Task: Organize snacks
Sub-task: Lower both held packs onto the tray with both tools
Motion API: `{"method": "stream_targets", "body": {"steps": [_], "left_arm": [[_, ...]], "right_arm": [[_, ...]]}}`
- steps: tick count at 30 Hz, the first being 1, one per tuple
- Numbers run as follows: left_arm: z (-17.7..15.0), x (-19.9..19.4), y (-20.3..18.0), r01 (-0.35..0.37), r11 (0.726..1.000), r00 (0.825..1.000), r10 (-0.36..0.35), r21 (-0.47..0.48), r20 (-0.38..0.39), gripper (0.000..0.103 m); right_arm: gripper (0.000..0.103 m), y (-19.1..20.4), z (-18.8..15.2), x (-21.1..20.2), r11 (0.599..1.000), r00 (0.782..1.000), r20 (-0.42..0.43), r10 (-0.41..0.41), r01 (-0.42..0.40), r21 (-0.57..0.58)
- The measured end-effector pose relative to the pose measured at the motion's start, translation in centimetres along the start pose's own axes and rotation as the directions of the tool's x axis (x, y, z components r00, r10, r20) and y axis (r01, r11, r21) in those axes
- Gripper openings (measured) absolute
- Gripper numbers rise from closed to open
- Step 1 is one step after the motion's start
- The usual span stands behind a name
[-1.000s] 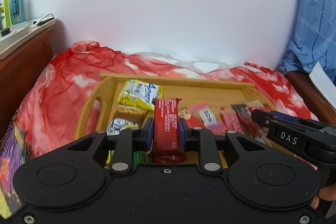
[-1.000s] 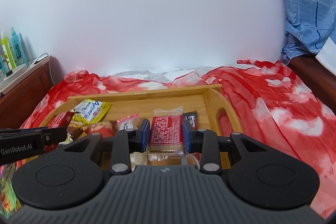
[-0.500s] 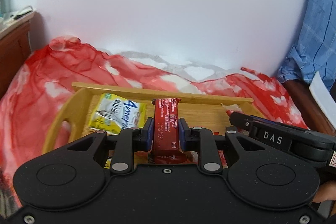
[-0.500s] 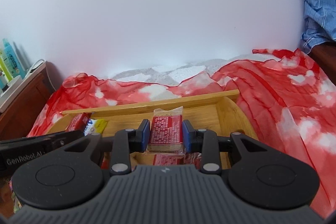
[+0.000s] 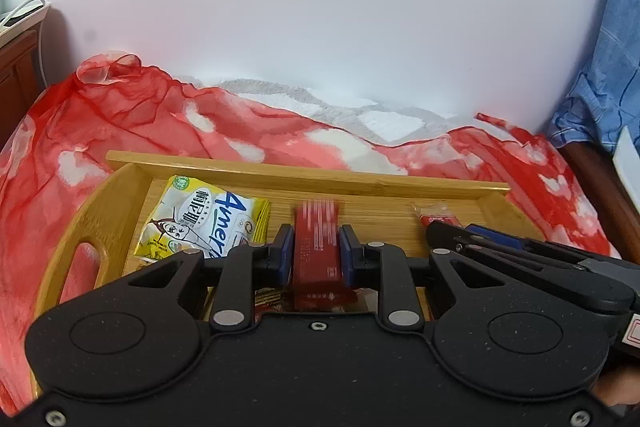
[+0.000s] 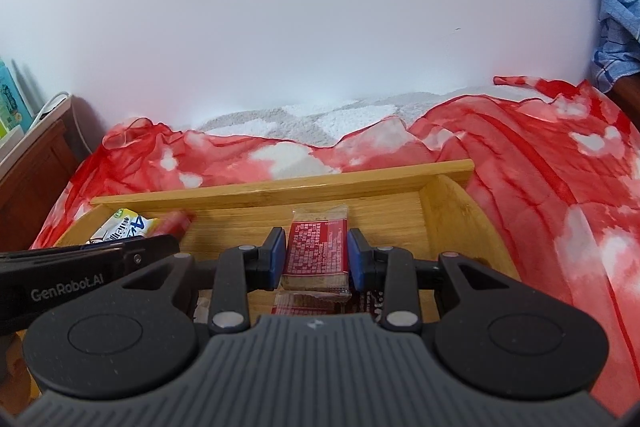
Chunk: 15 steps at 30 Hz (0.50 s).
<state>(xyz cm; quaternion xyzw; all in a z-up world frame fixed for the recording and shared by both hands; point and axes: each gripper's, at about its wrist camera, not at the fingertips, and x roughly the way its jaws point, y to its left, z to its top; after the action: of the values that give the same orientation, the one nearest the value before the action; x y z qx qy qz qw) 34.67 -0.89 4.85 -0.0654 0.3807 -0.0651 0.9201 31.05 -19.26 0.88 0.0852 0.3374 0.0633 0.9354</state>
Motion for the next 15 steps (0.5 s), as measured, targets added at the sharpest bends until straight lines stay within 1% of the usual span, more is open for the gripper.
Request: {"method": "stream_targets", "body": {"steps": [10,12,15], "left_arm": [[-0.14,0.79,-0.36,-0.009,1.0,1.0,0.009,0.03,0.013,0.023],[-0.25,0.84,-0.48,-0.016,0.999,1.0,0.016,0.041,0.009,0.023],[-0.37,0.73,-0.59,-0.021,0.998,1.0,0.021,0.056,0.009,0.023]], "right_arm": [[0.038,-0.1,-0.49,0.85,1.0,1.0,-0.001,0.011,-0.011,-0.01],[0.042,-0.15,-0.63,0.8,1.0,1.0,0.006,0.016,-0.015,-0.011],[0.043,-0.19,-0.68,0.57,1.0,1.0,0.013,0.022,-0.022,-0.011]]}}
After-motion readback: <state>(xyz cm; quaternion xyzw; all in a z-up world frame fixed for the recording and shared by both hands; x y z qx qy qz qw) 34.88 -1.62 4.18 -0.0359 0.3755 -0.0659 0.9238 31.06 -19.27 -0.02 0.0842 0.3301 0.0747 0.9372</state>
